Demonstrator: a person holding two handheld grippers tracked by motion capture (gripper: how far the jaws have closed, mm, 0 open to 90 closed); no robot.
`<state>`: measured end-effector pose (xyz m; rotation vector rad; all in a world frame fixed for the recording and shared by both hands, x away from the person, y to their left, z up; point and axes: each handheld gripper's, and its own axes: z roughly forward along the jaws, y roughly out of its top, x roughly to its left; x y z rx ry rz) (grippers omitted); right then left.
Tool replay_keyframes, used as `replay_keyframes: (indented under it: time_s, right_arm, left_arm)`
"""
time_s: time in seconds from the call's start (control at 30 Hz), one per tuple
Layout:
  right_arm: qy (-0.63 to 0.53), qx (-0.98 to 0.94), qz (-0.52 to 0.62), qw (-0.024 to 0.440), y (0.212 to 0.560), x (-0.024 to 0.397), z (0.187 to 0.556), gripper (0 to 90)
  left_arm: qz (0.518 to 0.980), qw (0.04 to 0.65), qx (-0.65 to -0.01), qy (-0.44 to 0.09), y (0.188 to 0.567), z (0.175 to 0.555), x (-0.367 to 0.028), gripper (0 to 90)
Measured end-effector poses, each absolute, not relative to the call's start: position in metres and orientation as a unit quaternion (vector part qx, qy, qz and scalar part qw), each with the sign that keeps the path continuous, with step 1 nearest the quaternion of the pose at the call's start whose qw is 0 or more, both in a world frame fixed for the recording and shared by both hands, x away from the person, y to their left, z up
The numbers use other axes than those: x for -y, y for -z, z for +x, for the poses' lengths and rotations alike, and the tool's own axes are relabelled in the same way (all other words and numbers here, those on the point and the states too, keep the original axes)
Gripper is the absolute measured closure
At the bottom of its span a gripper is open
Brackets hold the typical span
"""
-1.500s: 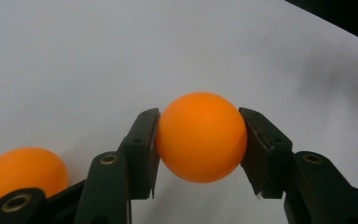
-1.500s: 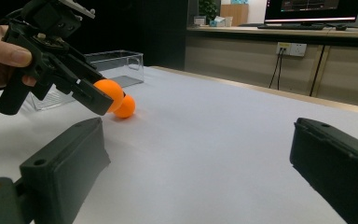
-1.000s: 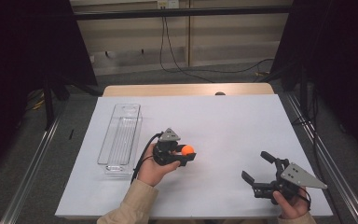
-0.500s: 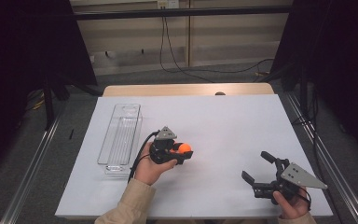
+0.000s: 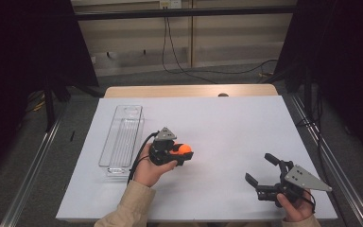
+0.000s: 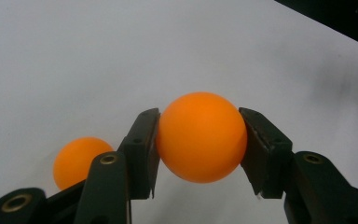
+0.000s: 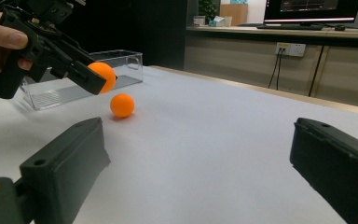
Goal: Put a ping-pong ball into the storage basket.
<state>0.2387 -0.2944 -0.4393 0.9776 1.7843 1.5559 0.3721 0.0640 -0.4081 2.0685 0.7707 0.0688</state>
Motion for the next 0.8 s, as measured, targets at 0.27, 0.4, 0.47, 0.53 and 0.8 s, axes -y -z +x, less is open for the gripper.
replay_keyframes:
  time_s: [0.27,0.4,0.47,0.53,0.8]
  right_arm:
    - [-0.582,-0.668,0.365,0.287,0.439,0.294,0.239,2.7]
    - [-0.583,-0.668,0.364,0.287,0.439,0.294,0.239,2.7]
    - [-0.582,-0.668,0.365,0.286,0.439,0.294,0.239,2.7]
    - [-0.582,-0.668,0.365,0.286,0.439,0.294,0.239,2.7]
    - [-0.582,-0.667,0.366,0.286,0.439,0.294,0.239,2.7]
  left_arm:
    - [0.834,0.452,-0.314,-0.028,0.406,0.373,-0.067,50.8]
    - [0.833,0.453,-0.317,-0.029,0.406,0.373,-0.068,50.8]
    - [0.835,0.450,-0.317,-0.029,0.405,0.374,-0.070,50.8]
    - [0.833,0.449,-0.320,-0.030,0.405,0.374,-0.071,50.8]
    - [0.833,0.448,-0.323,-0.031,0.404,0.376,-0.075,50.8]
